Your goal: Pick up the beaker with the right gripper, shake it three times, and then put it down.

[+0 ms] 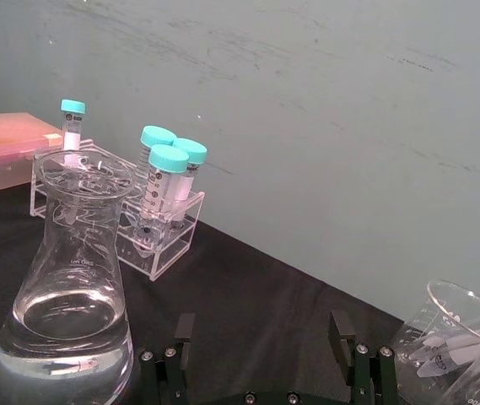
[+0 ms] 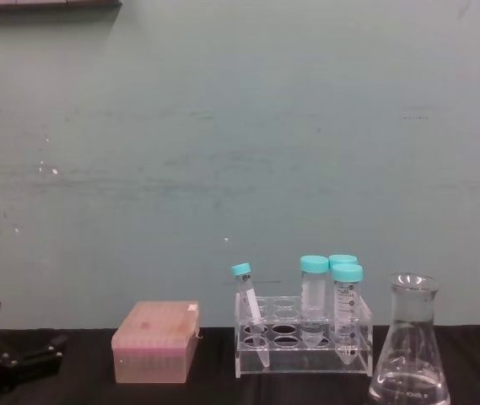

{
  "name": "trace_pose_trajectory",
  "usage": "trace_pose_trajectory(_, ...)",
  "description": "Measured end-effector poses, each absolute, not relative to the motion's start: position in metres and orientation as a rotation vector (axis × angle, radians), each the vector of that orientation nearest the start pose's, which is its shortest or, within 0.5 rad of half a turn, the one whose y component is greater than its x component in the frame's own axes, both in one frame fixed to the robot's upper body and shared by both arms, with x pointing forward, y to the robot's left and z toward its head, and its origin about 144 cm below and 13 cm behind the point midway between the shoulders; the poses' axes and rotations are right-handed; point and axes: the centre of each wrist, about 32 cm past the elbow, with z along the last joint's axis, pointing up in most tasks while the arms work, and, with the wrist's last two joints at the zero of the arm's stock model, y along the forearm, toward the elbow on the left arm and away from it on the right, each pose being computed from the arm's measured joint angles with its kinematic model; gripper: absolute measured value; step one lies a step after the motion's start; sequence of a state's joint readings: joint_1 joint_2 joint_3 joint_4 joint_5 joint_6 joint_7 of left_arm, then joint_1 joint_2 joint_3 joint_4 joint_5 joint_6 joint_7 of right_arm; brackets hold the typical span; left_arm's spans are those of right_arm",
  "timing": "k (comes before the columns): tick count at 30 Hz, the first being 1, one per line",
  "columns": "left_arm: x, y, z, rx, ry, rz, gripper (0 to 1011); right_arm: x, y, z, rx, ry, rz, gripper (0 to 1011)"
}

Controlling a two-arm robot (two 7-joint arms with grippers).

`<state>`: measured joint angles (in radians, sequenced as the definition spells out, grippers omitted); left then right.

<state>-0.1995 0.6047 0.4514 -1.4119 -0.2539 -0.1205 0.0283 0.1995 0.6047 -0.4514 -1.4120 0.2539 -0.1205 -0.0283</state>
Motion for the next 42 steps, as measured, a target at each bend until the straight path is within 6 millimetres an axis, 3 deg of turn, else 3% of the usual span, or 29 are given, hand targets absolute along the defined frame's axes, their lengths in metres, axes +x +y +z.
trace_pose_trajectory(12,0.489,0.310,1.140,0.304,-0.285,1.248,1000,0.497,-0.315,1.158,-0.171,-0.383,-1.279,1003)
trace_pose_trajectory(21,0.489,0.310,1.140,0.304,-0.285,1.248,1000,0.506,-0.309,1.183,0.059,-0.461,-1.157,1003)
trace_pose_trajectory(29,0.489,0.310,1.140,0.304,-0.285,1.248,1000,0.502,-0.288,1.184,0.154,-0.347,-1.004,1003)
trace_pose_trajectory(38,0.489,0.310,1.140,0.304,-0.285,1.248,1000,0.494,-0.274,1.168,0.076,-0.070,-1.008,1003)
trace_pose_trajectory(42,0.489,0.310,1.140,0.305,-0.285,1.248,1000,0.492,-0.272,1.164,0.060,-0.025,-1.019,1002)
